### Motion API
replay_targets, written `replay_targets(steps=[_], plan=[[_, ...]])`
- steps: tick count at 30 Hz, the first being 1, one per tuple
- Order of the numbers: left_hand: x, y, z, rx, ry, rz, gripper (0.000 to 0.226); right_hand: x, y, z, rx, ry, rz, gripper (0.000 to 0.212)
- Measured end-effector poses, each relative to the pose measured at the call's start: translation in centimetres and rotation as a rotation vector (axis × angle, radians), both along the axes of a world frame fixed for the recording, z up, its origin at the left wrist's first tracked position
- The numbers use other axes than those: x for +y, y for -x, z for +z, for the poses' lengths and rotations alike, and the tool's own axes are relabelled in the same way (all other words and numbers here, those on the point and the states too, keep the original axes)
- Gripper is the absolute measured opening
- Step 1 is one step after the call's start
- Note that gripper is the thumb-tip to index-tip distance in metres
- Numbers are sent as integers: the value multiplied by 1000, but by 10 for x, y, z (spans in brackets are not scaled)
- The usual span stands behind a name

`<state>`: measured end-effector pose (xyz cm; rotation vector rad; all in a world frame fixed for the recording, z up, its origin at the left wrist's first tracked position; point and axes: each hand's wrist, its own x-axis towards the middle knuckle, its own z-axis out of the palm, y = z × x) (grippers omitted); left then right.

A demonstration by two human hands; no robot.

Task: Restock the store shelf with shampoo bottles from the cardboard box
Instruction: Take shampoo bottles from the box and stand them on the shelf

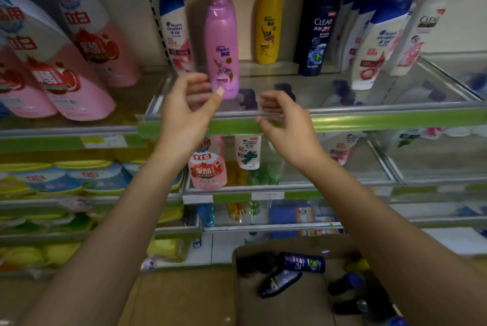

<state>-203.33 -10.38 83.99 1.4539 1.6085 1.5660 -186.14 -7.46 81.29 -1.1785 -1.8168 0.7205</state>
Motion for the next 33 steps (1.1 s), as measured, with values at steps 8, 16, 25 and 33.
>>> replay_targets(steps=[8, 16, 25, 33], plan=[[-76, -82, -90, -82, 231, 42, 29, -49, -72, -60, -15, 215, 156, 38], [-135, -134, -204, -161, 487, 98, 19, -90, -131, -157, -102, 491, 160, 34], [-180, -152, -321, -272, 794, 168, 18, -112, -150, -293, -217, 737, 44, 33], [-191, -158, -405, -261, 1057, 139, 23, -121, -150, -402, -330, 960, -20, 34]])
